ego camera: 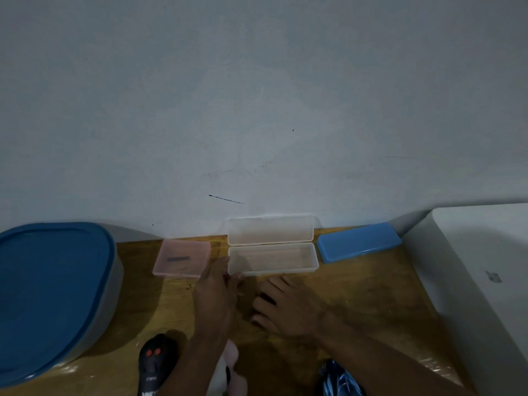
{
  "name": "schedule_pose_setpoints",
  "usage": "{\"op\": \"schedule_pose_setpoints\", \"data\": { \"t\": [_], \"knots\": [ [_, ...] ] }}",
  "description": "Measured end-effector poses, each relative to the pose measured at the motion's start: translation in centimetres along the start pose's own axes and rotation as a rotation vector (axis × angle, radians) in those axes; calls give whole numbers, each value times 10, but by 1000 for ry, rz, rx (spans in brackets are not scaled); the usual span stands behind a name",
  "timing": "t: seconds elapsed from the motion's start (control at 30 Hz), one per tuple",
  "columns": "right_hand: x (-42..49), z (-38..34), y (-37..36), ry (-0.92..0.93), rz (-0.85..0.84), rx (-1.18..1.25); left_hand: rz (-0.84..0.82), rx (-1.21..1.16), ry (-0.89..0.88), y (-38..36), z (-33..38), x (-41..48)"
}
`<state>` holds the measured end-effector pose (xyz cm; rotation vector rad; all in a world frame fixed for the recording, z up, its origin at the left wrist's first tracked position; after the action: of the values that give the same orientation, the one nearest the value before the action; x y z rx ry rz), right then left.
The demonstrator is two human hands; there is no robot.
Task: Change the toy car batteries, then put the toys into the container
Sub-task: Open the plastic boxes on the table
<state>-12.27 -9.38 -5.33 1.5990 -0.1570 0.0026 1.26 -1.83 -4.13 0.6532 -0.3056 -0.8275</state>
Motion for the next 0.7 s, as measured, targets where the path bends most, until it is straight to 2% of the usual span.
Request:
{"op": "schedule_pose_setpoints", "data": {
  "t": [0.17,0.27,0.33,0.43,0.5,0.57,0.7],
  "knots": [
    [-1,0,1,-10,3,20,-5,27,16,-1,-2,0],
    [-2,1,13,-99,14,47,-18,32,32,-1,-2,0],
    [-3,14,24,-255,132,137,-27,17,42,0,-1,-1],
    [-6,50,37,-674,371,502,-35,3,44,0,0,-2],
    [-6,72,41,-913,432,591,-39,2,57,0,0,-2],
    [-5,86,42,-1021,432,621,-41,8,65,-1,-2,-1],
    [-1,93,42,-1049,404,792,-37,24,61,-2,-3,1]
  ]
}}
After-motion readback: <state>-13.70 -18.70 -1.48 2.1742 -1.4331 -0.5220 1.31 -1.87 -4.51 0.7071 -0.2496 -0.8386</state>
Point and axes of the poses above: each hand's wrist, its own x-axis towards the middle knuckle, its own y-axis out of the back of the hand, z = x × y, the point moved 3 cm from there along x, towards the middle knuckle, and after that the axes turned 7 degrees about -z, right-handed, at the moved point
